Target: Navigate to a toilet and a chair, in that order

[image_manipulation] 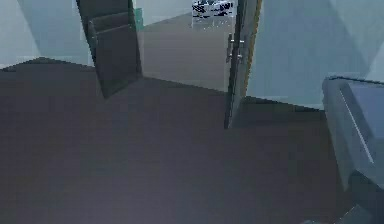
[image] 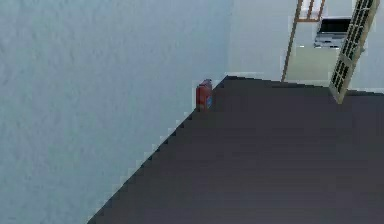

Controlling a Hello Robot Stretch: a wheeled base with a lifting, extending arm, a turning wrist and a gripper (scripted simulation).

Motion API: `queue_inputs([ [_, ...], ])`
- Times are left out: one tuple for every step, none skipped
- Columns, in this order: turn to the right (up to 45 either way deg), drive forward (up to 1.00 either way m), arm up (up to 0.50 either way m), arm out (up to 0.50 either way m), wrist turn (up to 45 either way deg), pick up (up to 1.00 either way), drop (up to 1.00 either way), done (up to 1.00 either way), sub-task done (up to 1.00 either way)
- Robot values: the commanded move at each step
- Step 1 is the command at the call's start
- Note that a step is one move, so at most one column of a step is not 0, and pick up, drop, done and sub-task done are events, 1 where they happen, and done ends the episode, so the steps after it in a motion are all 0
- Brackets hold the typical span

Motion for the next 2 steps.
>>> queue_inputs([
  [45.0,0.0,0.0,0.0,0.0,0.0,0.0,0.0,0.0],
  [9.0,0.0,0.0,0.0,0.0,0.0,0.0,0.0,0.0],
])
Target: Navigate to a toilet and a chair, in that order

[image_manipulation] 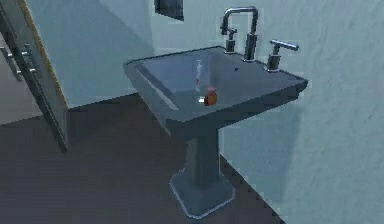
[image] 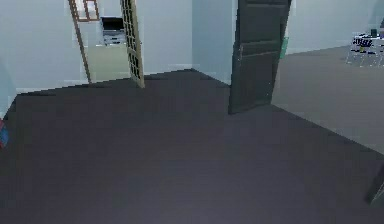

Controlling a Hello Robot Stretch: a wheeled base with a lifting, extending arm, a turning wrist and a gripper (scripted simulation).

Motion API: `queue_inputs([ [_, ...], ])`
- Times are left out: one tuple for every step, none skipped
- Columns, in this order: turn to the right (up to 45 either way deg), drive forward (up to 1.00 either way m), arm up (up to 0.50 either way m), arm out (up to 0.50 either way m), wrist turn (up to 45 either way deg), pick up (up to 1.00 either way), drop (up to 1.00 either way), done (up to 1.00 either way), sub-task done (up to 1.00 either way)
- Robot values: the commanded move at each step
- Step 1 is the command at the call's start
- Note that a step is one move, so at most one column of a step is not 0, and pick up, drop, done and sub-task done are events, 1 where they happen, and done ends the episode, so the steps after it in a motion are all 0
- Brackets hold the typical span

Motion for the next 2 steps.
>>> queue_inputs([
  [0.0,0.4,0.0,0.0,0.0,0.0,0.0,0.0,0.0],
  [36.0,0.0,0.0,0.0,0.0,0.0,0.0,0.0,0.0],
])
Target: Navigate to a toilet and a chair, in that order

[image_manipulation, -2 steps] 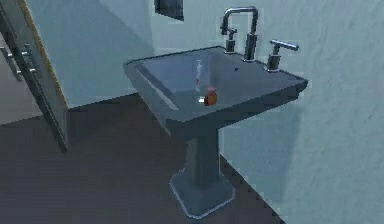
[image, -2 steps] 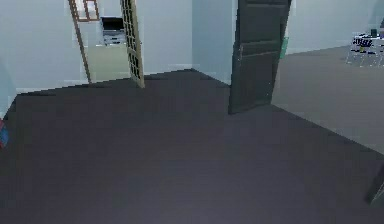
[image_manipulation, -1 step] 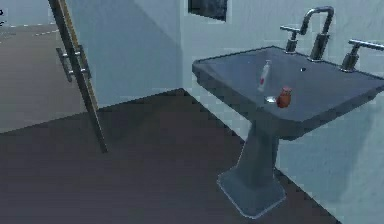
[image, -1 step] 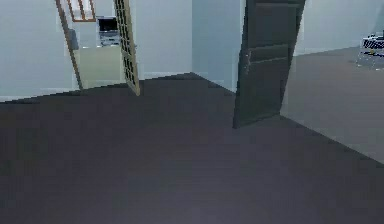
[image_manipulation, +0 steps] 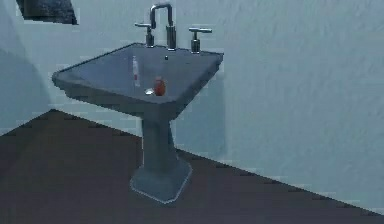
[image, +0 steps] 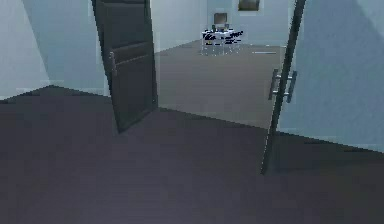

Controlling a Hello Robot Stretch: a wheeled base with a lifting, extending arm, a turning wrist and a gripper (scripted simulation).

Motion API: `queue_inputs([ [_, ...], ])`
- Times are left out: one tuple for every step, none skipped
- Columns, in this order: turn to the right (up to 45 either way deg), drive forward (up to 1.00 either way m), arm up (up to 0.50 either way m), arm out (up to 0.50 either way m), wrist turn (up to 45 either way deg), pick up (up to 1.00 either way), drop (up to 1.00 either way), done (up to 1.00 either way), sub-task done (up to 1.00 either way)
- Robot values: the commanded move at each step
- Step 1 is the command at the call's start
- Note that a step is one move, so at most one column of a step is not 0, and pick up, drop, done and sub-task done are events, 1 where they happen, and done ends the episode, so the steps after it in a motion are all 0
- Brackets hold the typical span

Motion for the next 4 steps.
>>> queue_inputs([
  [0.0,1.0,0.0,0.0,0.0,0.0,0.0,0.0,0.0],
  [0.0,0.6,0.0,0.0,0.0,0.0,0.0,0.0,0.0],
  [12.0,0.0,0.0,0.0,0.0,0.0,0.0,0.0,0.0],
  [0.0,1.0,0.0,0.0,0.0,0.0,0.0,0.0,0.0],
])
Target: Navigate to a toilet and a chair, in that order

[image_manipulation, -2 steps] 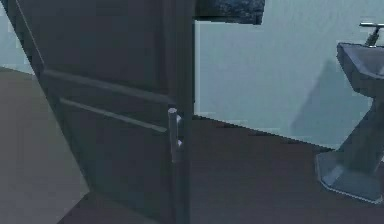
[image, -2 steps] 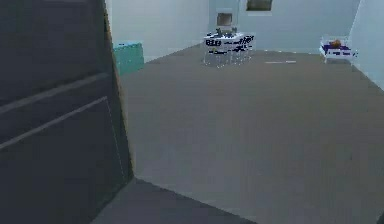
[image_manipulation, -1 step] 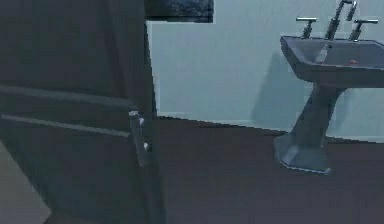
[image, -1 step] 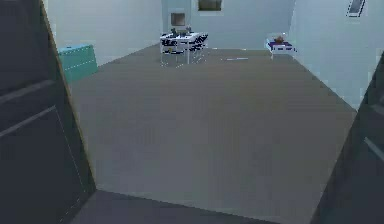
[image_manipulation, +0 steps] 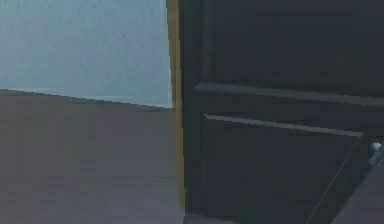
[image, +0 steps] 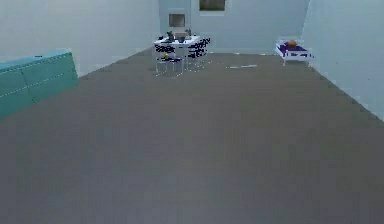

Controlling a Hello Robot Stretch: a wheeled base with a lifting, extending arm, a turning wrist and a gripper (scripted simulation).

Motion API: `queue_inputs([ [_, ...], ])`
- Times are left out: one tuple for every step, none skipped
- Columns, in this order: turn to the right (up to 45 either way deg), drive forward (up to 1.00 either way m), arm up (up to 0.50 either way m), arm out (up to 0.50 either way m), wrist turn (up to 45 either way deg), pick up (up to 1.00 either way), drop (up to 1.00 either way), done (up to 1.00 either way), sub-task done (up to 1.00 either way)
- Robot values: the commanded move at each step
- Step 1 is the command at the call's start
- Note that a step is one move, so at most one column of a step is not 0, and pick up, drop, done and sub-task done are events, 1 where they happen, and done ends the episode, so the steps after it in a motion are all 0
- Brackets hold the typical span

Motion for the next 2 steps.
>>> queue_inputs([
  [0.0,1.0,0.0,0.0,0.0,0.0,0.0,0.0,0.0],
  [0.0,1.0,0.0,0.0,0.0,0.0,0.0,0.0,0.0],
])
